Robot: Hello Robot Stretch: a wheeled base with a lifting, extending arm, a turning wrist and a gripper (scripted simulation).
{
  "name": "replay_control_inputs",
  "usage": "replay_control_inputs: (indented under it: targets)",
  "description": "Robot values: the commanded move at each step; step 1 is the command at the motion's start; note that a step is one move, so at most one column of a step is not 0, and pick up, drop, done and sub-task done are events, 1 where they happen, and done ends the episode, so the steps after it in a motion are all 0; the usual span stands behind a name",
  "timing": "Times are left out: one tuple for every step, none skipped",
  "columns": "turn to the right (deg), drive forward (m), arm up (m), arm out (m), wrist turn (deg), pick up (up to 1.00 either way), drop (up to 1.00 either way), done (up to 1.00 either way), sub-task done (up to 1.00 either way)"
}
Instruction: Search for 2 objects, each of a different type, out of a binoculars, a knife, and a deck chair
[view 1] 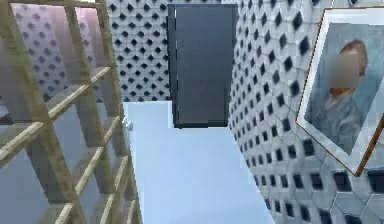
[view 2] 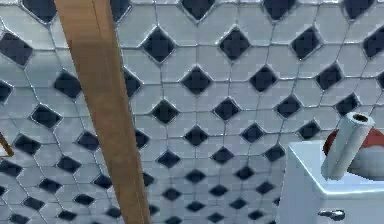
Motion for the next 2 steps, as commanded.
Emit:
replay_control_inputs:
  targets:
    - [0.0,1.0,0.0,0.0,0.0,0.0,0.0,0.0,0.0]
    - [0.0,0.15,0.0,0.0,0.0,0.0,0.0,0.0,0.0]
